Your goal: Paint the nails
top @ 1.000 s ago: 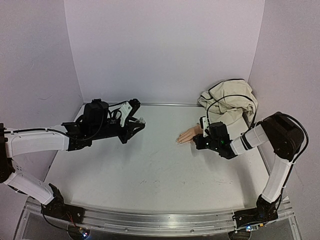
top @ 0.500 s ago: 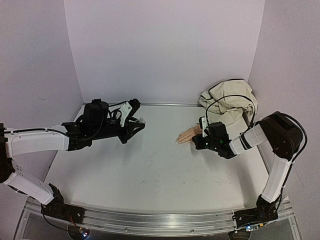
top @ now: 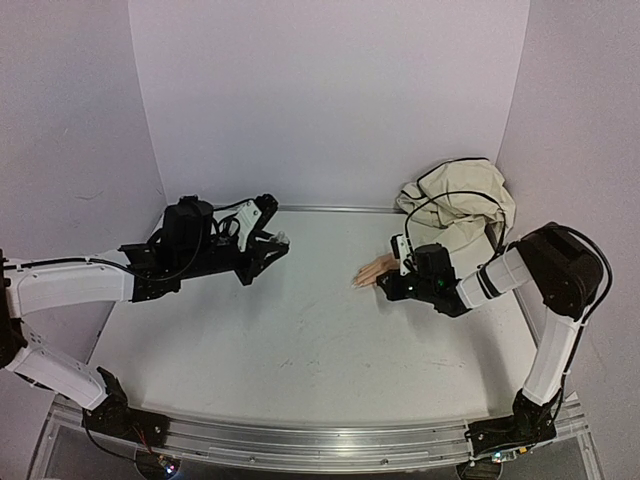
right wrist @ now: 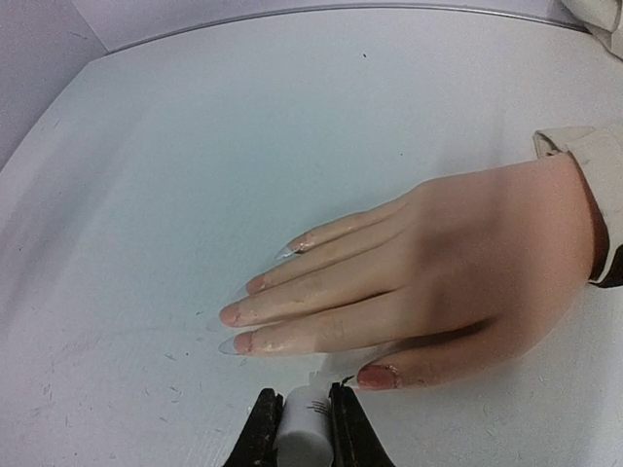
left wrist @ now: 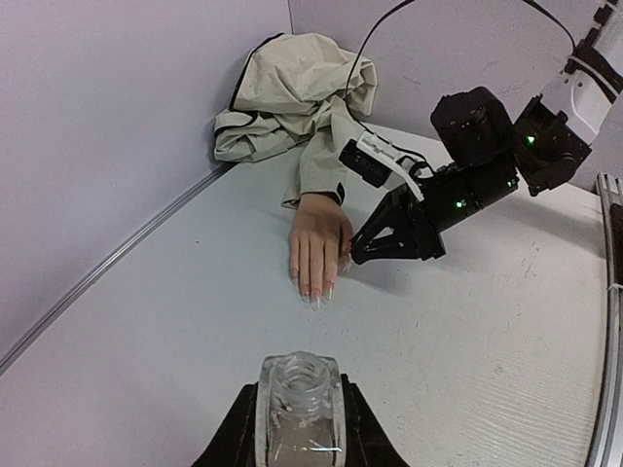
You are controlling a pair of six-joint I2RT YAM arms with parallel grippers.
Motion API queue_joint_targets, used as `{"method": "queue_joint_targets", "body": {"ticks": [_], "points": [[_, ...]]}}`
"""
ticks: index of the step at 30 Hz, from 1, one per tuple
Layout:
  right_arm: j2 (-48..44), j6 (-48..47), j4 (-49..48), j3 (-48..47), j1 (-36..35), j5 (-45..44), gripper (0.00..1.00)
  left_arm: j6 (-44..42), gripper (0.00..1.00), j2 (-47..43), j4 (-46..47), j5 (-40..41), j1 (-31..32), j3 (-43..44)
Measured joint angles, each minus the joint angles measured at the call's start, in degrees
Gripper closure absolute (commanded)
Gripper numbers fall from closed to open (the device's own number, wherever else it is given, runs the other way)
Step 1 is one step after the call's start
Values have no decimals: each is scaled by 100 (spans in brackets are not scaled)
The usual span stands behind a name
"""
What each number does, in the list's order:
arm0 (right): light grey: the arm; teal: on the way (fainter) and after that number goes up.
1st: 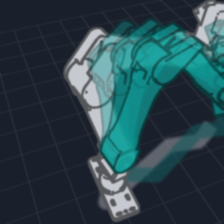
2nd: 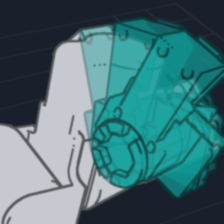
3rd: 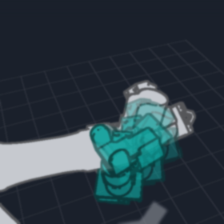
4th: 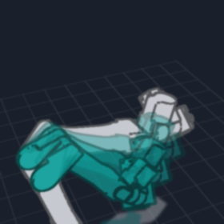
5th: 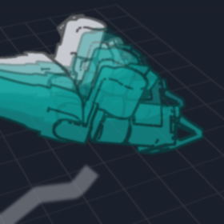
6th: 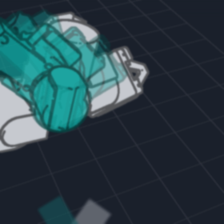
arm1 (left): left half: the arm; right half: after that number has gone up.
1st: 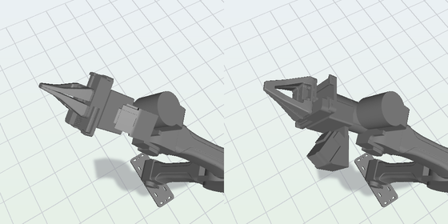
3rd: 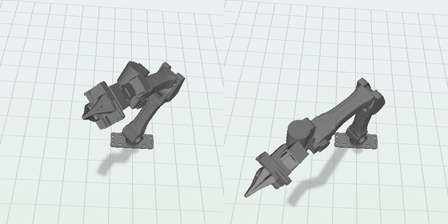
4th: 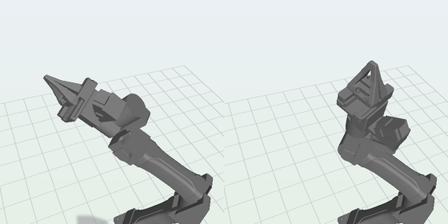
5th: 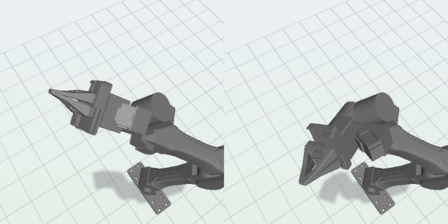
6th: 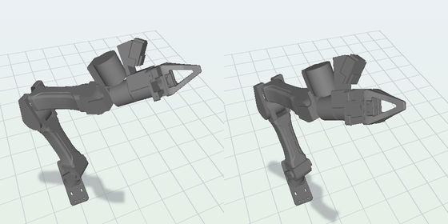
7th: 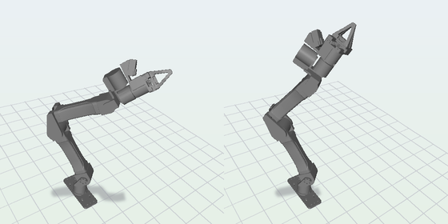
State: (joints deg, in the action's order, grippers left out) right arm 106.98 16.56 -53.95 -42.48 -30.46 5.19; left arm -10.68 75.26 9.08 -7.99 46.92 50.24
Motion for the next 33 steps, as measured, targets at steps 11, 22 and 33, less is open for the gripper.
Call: {"method": "queue_joint_targets", "body": {"ticks": [11,22,33], "points": [[-1958,-48,938,247,-24,2,100,-52,100,-289,-2,-44,2,0],[-3029,-214,2933,-323,-24,922,100,-33,100,-262,-1182,-1543,11,629],[-3080,9,3757,-957,-863,2463,100,-876,100,-188,-2297,-1574,116,662]]}}
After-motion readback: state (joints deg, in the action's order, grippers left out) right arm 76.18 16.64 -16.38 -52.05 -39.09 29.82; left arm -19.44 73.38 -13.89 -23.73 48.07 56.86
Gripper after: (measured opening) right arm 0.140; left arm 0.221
